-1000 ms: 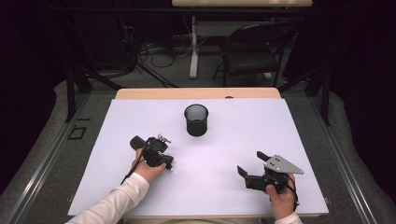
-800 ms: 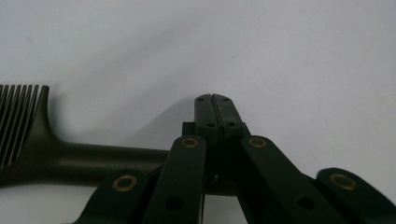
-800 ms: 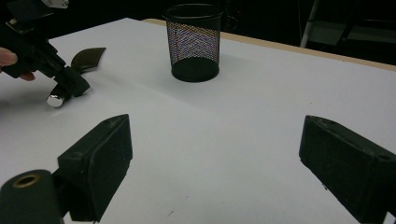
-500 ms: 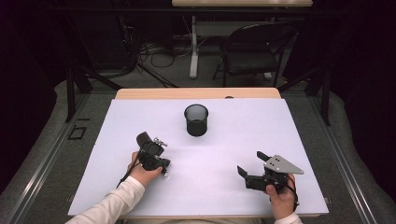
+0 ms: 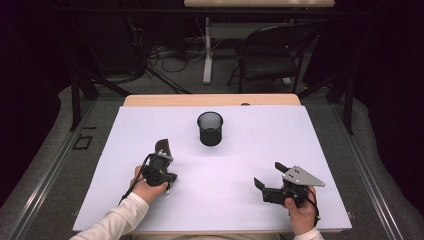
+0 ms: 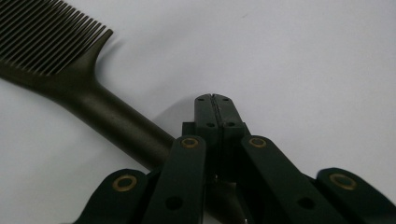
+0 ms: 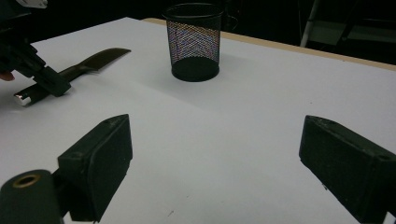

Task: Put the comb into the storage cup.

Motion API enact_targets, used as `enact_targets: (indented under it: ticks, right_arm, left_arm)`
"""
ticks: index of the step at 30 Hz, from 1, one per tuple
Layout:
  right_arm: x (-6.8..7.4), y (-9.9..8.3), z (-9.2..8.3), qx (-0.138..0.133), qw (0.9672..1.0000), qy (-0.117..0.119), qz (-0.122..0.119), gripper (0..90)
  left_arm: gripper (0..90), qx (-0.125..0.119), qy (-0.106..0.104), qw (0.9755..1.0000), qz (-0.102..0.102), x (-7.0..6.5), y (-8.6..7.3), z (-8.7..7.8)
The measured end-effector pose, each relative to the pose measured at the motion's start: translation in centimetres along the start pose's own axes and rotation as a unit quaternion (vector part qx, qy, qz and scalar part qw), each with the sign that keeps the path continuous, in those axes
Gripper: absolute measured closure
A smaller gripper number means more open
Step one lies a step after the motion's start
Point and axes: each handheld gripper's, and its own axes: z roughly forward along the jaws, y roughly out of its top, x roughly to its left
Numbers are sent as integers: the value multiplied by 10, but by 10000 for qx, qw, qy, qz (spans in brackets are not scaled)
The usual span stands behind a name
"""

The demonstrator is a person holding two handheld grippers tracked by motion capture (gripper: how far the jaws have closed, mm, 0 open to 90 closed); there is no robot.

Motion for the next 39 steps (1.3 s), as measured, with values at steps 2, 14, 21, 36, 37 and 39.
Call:
enact_targets:
  ticks: [2,14,21,36,37,39]
  right_arm:
    - [0,0,0,-7,10000,-6,4,96]
    - [0,0,0,8,10000,-3,4,96]
    - [0,0,0,2,10000,-6,1,96]
    - [1,0,1,12,10000,3,9,95]
    - [1,0,1,13,10000,-3,7,95]
    - [1,0,1,17,10000,0,13,96]
  left_arm:
    - [900,3,-2,10000,1,1,-1,-1]
    - [900,-4,28,10000,-28,5,-10,-6]
    - [900,10,88,9999,-66,10,-14,-10]
    - [900,31,193,9997,-139,19,-20,-15]
    - [900,35,200,9997,-146,19,-20,-15]
    - [900,45,188,9997,-173,20,-21,-16]
